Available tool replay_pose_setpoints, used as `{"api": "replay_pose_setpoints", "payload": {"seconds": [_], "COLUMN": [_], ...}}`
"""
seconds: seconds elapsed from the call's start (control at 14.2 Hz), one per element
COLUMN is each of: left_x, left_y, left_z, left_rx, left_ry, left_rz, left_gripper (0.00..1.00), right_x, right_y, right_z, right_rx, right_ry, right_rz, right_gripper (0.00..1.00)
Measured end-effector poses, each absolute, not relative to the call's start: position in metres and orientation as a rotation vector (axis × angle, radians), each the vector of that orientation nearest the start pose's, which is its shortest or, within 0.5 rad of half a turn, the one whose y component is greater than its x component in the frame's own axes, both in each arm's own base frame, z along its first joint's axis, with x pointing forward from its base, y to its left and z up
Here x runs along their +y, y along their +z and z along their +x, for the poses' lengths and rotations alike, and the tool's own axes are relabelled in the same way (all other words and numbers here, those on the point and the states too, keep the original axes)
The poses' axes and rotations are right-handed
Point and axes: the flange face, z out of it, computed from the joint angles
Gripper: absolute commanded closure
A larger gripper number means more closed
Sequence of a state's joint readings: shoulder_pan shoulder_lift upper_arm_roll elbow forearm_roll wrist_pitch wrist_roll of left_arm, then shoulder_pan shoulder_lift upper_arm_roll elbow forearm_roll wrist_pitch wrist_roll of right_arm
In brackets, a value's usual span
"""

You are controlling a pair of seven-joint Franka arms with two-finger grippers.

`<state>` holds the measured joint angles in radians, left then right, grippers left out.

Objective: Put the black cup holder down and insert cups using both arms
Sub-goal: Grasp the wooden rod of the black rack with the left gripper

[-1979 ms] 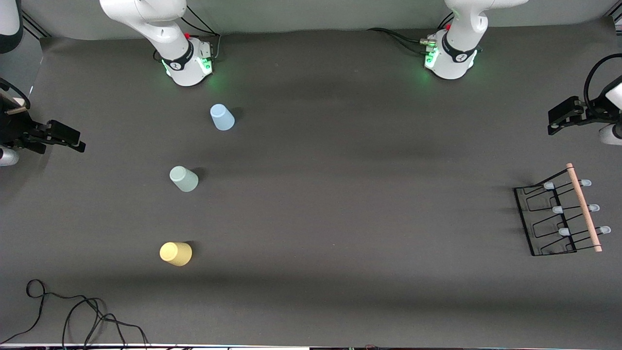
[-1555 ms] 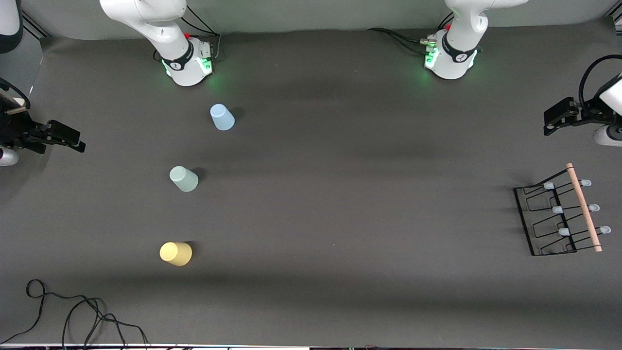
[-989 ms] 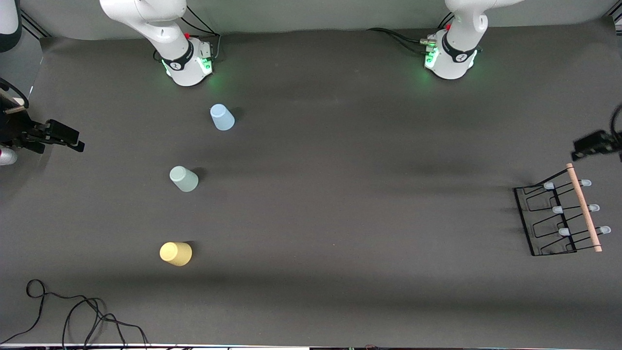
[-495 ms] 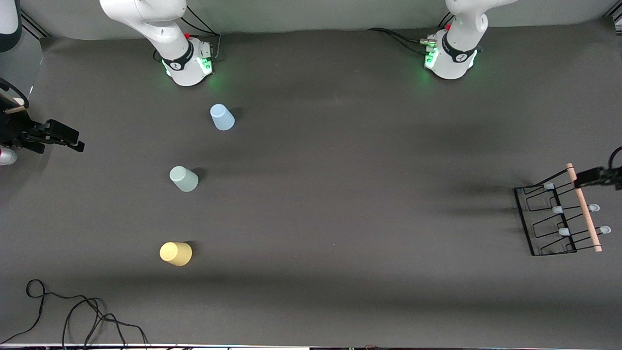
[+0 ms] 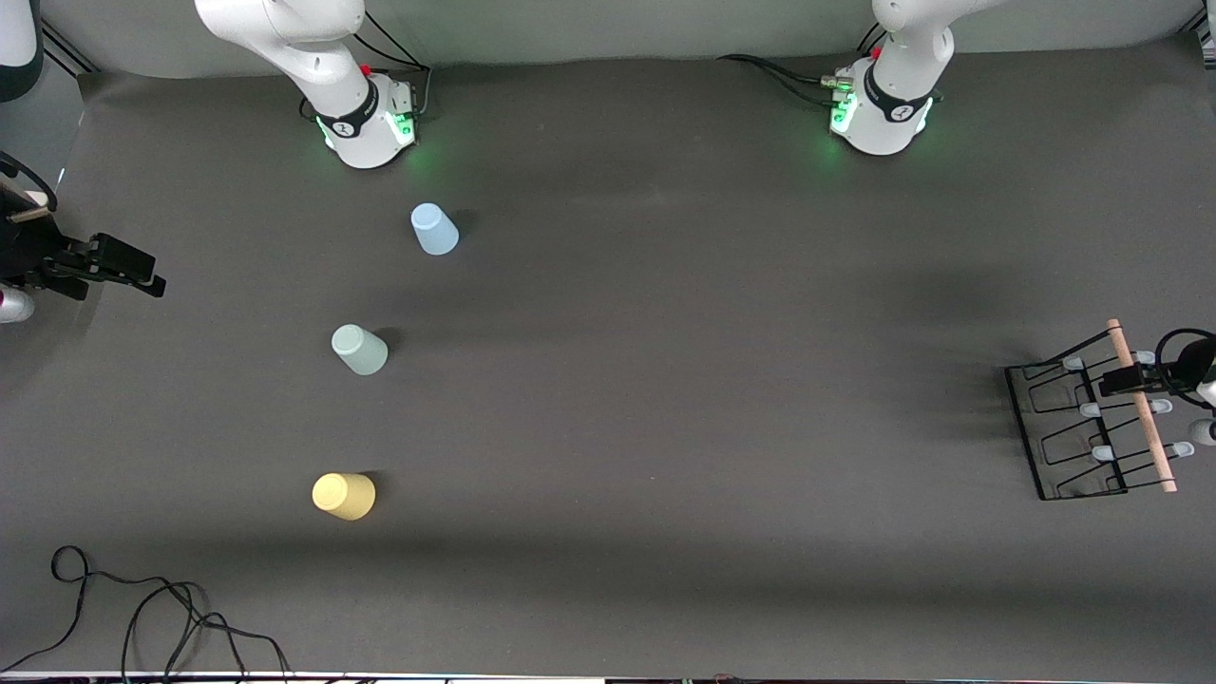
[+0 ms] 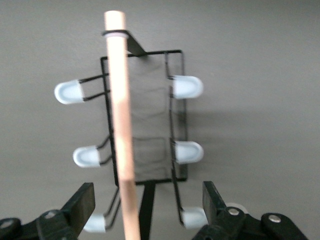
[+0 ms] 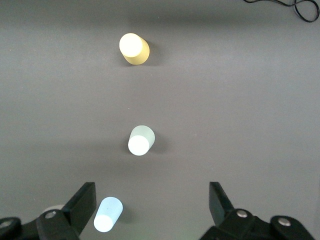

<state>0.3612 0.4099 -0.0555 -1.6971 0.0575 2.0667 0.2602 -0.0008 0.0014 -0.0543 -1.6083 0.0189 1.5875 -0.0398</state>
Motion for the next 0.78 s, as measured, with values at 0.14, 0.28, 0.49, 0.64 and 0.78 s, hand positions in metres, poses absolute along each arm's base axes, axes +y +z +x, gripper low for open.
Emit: {"api": "replay_pose_setpoints", "payload": {"seconds": [0.14, 0.28, 0.49, 0.64, 0.78], "left_x": [0.206, 0.205, 0.204, 0.198, 0.185], "left_y": [0.334, 0.326, 0.341, 0.370, 0.401], "left_z": [0.628, 0.630, 0.637, 0.648, 0.657], "left_rx": [-0.034, -0.029, -0.022, -0.004, 0.014], "left_ry": [0.077, 0.086, 0.049, 0.044, 0.040], "left_rz": [-3.129, -3.133, -3.126, -3.127, -3.129], "left_gripper": [0.95, 1.00, 1.00, 1.00, 1.00], "right_x": [-0.029, -0.029, -0.029, -0.029, -0.029], "right_y": [0.608, 0.608, 0.608, 0.607, 0.608], "right_z": [0.555, 0.555, 0.555, 0.555, 0.555], "right_rx": [0.025, 0.025, 0.025, 0.025, 0.025], "right_ry": [0.033, 0.033, 0.033, 0.033, 0.033], "right_rz": [-3.121, -3.121, -3.121, -3.121, -3.121], "right_gripper": [0.00, 0.00, 0.00, 0.00, 0.00]}}
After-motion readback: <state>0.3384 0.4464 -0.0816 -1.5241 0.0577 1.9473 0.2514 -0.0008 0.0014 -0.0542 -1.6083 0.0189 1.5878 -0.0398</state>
